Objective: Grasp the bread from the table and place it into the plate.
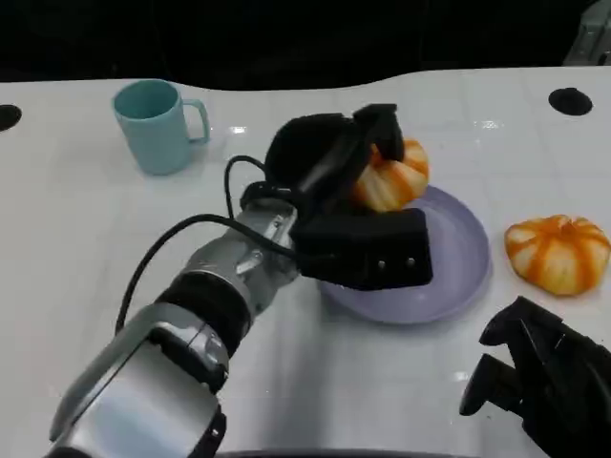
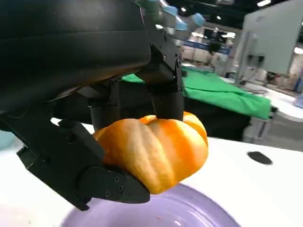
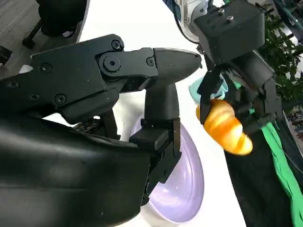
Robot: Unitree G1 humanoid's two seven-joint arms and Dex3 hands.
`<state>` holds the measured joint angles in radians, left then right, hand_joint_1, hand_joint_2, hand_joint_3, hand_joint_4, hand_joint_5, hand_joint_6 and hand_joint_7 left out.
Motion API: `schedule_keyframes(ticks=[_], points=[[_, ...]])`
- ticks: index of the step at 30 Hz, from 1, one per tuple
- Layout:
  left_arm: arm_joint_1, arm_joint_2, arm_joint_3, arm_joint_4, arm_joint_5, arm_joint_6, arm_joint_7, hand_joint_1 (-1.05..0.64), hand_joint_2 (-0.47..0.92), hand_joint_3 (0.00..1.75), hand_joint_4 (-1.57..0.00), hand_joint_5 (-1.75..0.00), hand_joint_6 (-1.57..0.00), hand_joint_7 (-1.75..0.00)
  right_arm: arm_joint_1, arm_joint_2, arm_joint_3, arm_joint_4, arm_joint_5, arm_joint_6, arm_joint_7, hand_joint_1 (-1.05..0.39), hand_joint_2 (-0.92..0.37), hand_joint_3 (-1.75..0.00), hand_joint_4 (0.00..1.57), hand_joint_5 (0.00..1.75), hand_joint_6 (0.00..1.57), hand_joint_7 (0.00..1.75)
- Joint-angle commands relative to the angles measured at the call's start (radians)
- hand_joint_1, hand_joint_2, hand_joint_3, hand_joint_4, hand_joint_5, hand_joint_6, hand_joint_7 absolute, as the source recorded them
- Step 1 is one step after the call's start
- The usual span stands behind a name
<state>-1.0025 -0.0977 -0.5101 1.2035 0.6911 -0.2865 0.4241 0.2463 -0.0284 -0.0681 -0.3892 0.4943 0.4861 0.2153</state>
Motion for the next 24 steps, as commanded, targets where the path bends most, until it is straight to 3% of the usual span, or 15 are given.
schedule_keyframes(ticks=[1, 5, 16, 18, 19, 22, 24], points=[[-0.044, -0.023, -0.021, 0.004, 0.004, 0.024, -0.051, -0.25, 0.55, 0.85, -0.98, -1.75, -0.91, -0.77, 0.003, -0.008, -0.003, -0.003, -0.005, -0.014, -0.002, -0.49, -0.92, -0.33, 0.67, 1.75, 0.51, 1.64], [-0.050, -0.047, -0.034, 0.013, 0.002, 0.050, -0.117, -0.22, 0.66, 0.65, -0.91, -1.75, -1.02, -0.40, 0.006, -0.007, 0.000, -0.004, -0.006, -0.021, 0.002, -0.47, -0.92, -0.37, 0.66, 1.75, 0.50, 1.64], [-0.054, -0.081, -0.063, 0.044, 0.011, 0.093, -0.140, -0.20, 0.73, 0.54, -0.86, -1.75, -1.02, -0.25, 0.013, -0.005, 0.005, -0.009, -0.003, -0.023, -0.001, -0.48, -0.92, -0.36, 0.67, 1.75, 0.50, 1.64], [-0.051, -0.091, -0.079, 0.052, 0.027, 0.114, -0.113, -0.20, 0.80, 0.31, -0.86, -1.75, -1.08, -0.26, 0.015, -0.005, 0.007, -0.013, -0.004, -0.021, -0.005, -0.48, -0.92, -0.36, 0.66, 1.75, 0.51, 1.63], [-0.050, -0.094, -0.085, 0.055, 0.032, 0.121, -0.101, -0.21, 0.84, 0.24, -0.87, -1.75, -1.09, -0.33, 0.016, -0.005, 0.007, -0.013, -0.005, -0.023, -0.004, -0.48, -0.92, -0.36, 0.66, 1.75, 0.51, 1.63], [-0.043, -0.111, -0.091, 0.070, 0.038, 0.153, -0.064, -0.22, 0.91, 0.07, -0.89, -1.75, -0.92, -0.84, 0.017, -0.010, 0.008, -0.004, -0.008, -0.038, 0.009, -0.48, -0.92, -0.37, 0.67, 1.75, 0.51, 1.63], [-0.043, -0.120, -0.093, 0.079, 0.044, 0.176, -0.053, -0.21, 0.92, 0.04, -0.90, -1.75, -0.87, -0.94, 0.018, -0.010, 0.007, -0.002, -0.007, -0.041, 0.010, -0.48, -0.92, -0.36, 0.67, 1.75, 0.51, 1.62]])
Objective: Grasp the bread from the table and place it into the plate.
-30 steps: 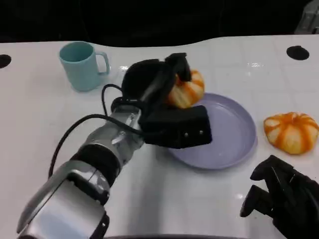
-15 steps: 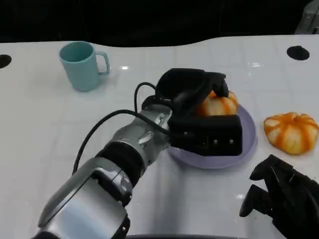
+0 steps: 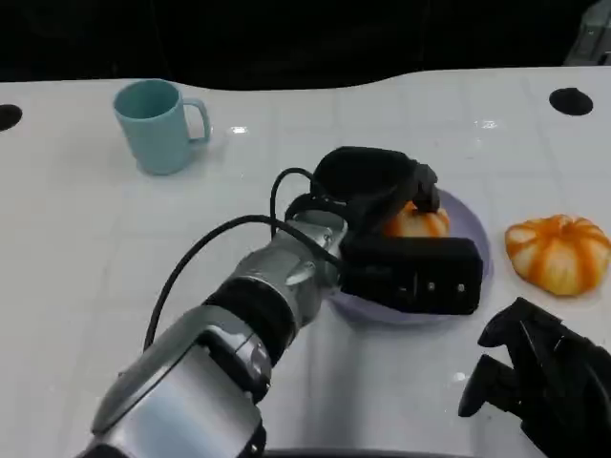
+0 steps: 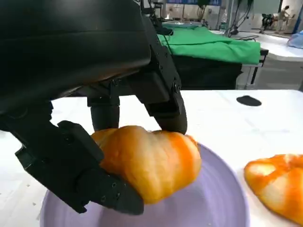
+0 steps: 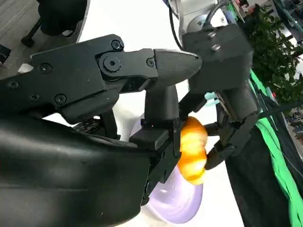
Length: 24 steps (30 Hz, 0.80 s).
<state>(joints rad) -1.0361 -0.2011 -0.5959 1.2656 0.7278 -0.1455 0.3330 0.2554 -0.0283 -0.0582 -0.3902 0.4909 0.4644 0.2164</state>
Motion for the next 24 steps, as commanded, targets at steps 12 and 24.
schedule_keyframes(ticks=[12, 24], points=[[-0.016, -0.030, 0.047, 0.029, -0.069, 0.073, -0.102, -0.36, 0.92, 0.15, -0.52, -1.01, -0.60, -0.28, 0.006, -0.007, -0.008, 0.007, 0.001, -0.020, 0.014, -0.49, -0.92, -0.34, 0.67, 1.75, 0.51, 1.62], [-0.038, -0.018, 0.023, 0.031, -0.068, 0.122, -0.303, -0.86, 0.92, 0.46, -0.02, -0.02, -0.04, 0.00, -0.001, -0.006, -0.013, 0.021, 0.009, -0.025, 0.019, -0.49, -0.92, -0.31, 0.68, 1.75, 0.52, 1.64]])
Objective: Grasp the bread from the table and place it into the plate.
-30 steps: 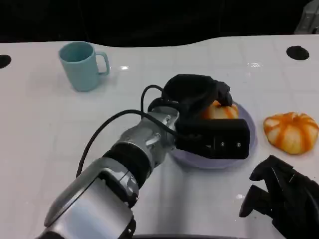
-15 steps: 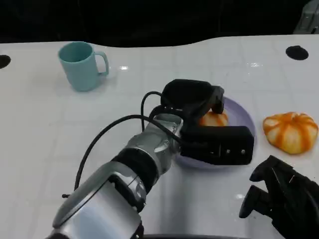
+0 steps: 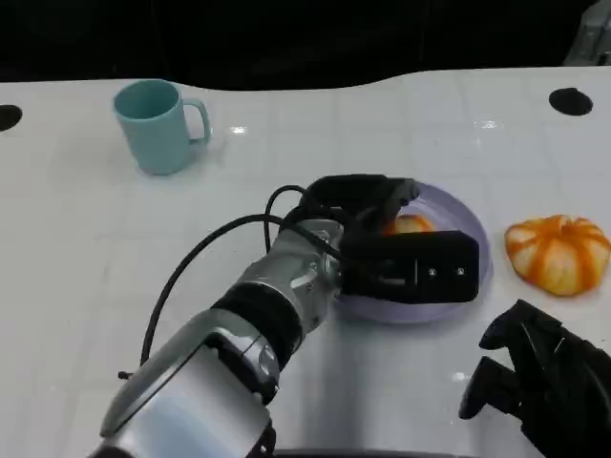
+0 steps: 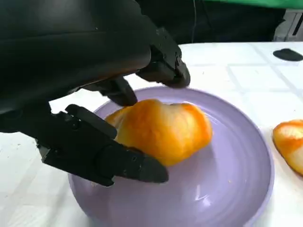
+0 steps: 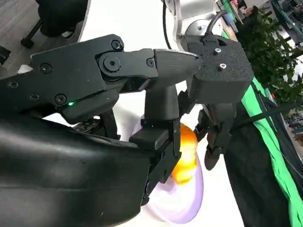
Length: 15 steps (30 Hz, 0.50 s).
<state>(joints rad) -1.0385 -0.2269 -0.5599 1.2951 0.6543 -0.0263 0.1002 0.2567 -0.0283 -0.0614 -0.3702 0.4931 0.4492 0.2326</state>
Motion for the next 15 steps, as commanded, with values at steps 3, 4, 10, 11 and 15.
schedule_keyframes(ticks=[3, 4, 10, 11, 15], points=[[-0.040, 0.016, -0.015, 0.001, 0.006, 0.006, -0.097, -0.92, 0.92, 0.50, 0.00, 0.00, -0.03, 0.00, -0.005, -0.011, -0.010, 0.003, 0.005, -0.011, 0.007, -0.49, -0.92, -0.30, 0.68, 1.75, 0.52, 1.64], [-0.041, 0.018, -0.013, 0.000, 0.003, 0.008, -0.105, -0.93, 0.92, 0.50, 0.00, 0.00, -0.03, 0.00, -0.005, -0.012, -0.011, 0.003, 0.006, -0.009, 0.008, -0.49, -0.92, -0.30, 0.68, 1.75, 0.52, 1.64], [-0.045, 0.044, 0.013, -0.008, -0.022, -0.009, -0.157, -0.96, 0.92, 0.51, 0.00, 0.00, -0.01, -0.01, -0.007, -0.011, -0.015, 0.001, 0.008, -0.005, 0.003, -0.49, -0.92, -0.30, 0.68, 1.75, 0.52, 1.63], [-0.042, 0.053, 0.025, -0.016, -0.033, -0.025, -0.168, -0.96, 0.92, 0.51, 0.00, 0.00, -0.02, -0.01, -0.008, -0.011, -0.015, 0.003, 0.009, -0.005, 0.004, -0.49, -0.92, -0.31, 0.68, 1.75, 0.52, 1.63], [-0.024, 0.083, 0.063, -0.045, -0.076, -0.079, -0.183, -0.98, 0.92, 0.53, 0.00, 0.00, -0.02, -0.01, -0.011, -0.012, -0.017, 0.002, 0.010, 0.004, -0.002, -0.50, -0.92, -0.32, 0.68, 1.75, 0.52, 1.63]])
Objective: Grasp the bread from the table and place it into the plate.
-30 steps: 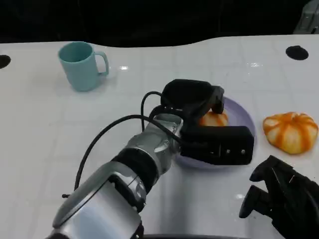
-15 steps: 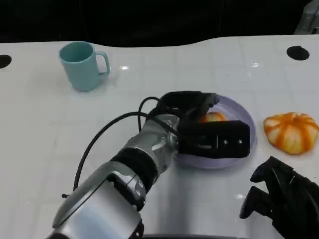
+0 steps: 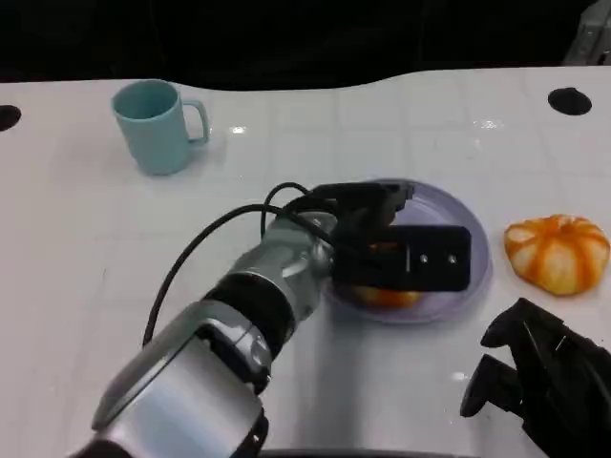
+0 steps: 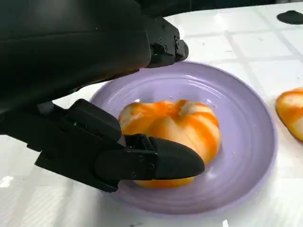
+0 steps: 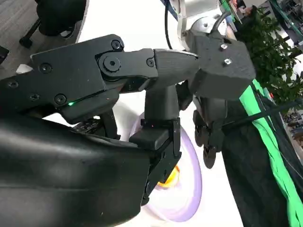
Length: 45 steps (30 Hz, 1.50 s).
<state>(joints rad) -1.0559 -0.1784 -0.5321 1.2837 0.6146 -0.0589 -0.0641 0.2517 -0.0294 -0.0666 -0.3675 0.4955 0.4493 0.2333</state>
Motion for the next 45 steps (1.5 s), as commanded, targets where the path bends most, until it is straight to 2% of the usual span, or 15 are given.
schedule_keyframes(ticks=[1, 5, 8, 9, 10, 14, 18, 19, 21, 22, 23, 25, 28, 35, 45], points=[[0.008, 0.046, 0.061, -0.048, -0.062, -0.073, -0.018, -0.91, 0.92, 0.49, -0.03, -0.01, -0.06, -0.03, -0.006, -0.011, -0.011, -0.002, 0.006, 0.008, -0.007, -0.50, -0.92, -0.31, 0.67, 1.75, 0.52, 1.64], [0.050, 0.074, 0.134, -0.084, -0.144, -0.148, -0.034, -0.81, 0.92, 0.42, -0.11, -0.06, -0.14, -0.06, -0.007, -0.013, -0.009, -0.004, -0.001, 0.006, -0.010, -0.49, -0.92, -0.34, 0.67, 1.75, 0.50, 1.65], [0.117, 0.080, 0.270, -0.137, -0.307, -0.185, -0.102, -0.76, 0.92, 0.38, -0.23, -0.13, -0.23, -0.09, -0.008, -0.011, -0.011, -0.006, 0.000, 0.011, -0.017, -0.49, -0.92, -0.34, 0.67, 1.75, 0.51, 1.65], [0.142, 0.078, 0.317, -0.159, -0.366, -0.193, -0.131, -0.72, 0.92, 0.36, -0.31, -0.27, -0.32, -0.12, -0.009, -0.012, -0.012, -0.007, 0.001, 0.012, -0.019, -0.49, -0.92, -0.33, 0.67, 1.75, 0.51, 1.65], [0.158, 0.076, 0.343, -0.175, -0.401, -0.195, -0.151, -0.69, 0.92, 0.34, -0.29, -0.51, -0.40, -0.13, -0.009, -0.012, -0.012, -0.007, 0.002, 0.013, -0.019, -0.49, -0.92, -0.33, 0.66, 1.75, 0.50, 1.65], [0.262, 0.068, 0.449, -0.291, -0.561, -0.139, -0.255, -0.60, 0.92, 0.34, -0.35, -0.80, -0.59, -0.19, -0.013, -0.011, -0.013, -0.004, 0.009, 0.016, -0.016, -0.49, -0.92, -0.33, 0.66, 1.75, 0.50, 1.66], [0.365, 0.051, 0.518, -0.455, -0.699, -0.043, -0.327, -0.58, 0.92, 0.37, -0.42, -1.07, -0.69, -0.25, -0.014, -0.011, -0.012, -0.005, 0.006, 0.020, -0.019, -0.49, -0.92, -0.33, 0.66, 1.75, 0.50, 1.65], [0.388, 0.046, 0.532, -0.497, -0.729, -0.013, -0.338, -0.56, 0.92, 0.37, -0.47, -1.19, -0.70, -0.41, -0.014, -0.012, -0.011, -0.004, 0.003, 0.017, -0.018, -0.49, -0.92, -0.33, 0.66, 1.75, 0.50, 1.65], [0.415, 0.044, 0.538, -0.554, -0.757, 0.030, -0.344, -0.55, 0.92, 0.36, -0.49, -1.27, -0.58, -0.74, -0.014, -0.012, -0.011, -0.004, 0.001, 0.015, -0.018, -0.48, -0.92, -0.33, 0.66, 1.75, 0.51, 1.65], [0.452, 0.045, 0.557, -0.622, -0.808, 0.085, -0.363, -0.55, 0.92, 0.36, -0.49, -1.27, -0.56, -0.78, -0.015, -0.011, -0.012, -0.004, 0.003, 0.016, -0.018, -0.48, -0.92, -0.33, 0.66, 1.75, 0.51, 1.65], [0.494, 0.046, 0.575, -0.700, -0.855, 0.144, -0.370, -0.58, 0.92, 0.38, -0.54, -1.55, -0.55, -1.21, -0.014, -0.010, -0.013, -0.006, 0.006, 0.018, -0.019, -0.49, -0.92, -0.33, 0.66, 1.75, 0.51, 1.65], [0.552, 0.047, 0.593, -0.816, -0.915, 0.237, -0.367, -0.62, 0.92, 0.41, -0.63, -1.70, -0.53, -1.53, -0.013, -0.009, -0.014, -0.009, 0.008, 0.020, -0.020, -0.50, -0.92, -0.32, 0.66, 1.75, 0.51, 1.65], [0.633, 0.044, 0.602, -0.967, -0.978, 0.337, -0.347, -0.63, 0.92, 0.50, -0.69, -1.74, -0.48, -1.68, -0.012, -0.012, -0.011, -0.014, 0.002, 0.024, -0.025, -0.50, -0.92, -0.31, 0.67, 1.75, 0.52, 1.65], [0.880, 0.032, 0.636, -1.308, -1.132, 0.552, -0.270, -0.61, 0.92, 0.50, -0.77, -1.75, -0.55, -1.67, -0.007, -0.009, -0.008, -0.021, 0.005, 0.024, -0.028, -0.49, -0.92, -0.33, 0.68, 1.75, 0.53, 1.61], [1.029, 0.067, 0.670, -1.438, -1.211, 0.649, -0.220, -0.57, 0.92, 0.49, -0.75, -1.75, -0.53, -1.70, -0.008, -0.003, -0.002, -0.026, 0.007, 0.028, -0.035, -0.48, -0.92, -0.32, 0.67, 1.75, 0.54, 1.59]])
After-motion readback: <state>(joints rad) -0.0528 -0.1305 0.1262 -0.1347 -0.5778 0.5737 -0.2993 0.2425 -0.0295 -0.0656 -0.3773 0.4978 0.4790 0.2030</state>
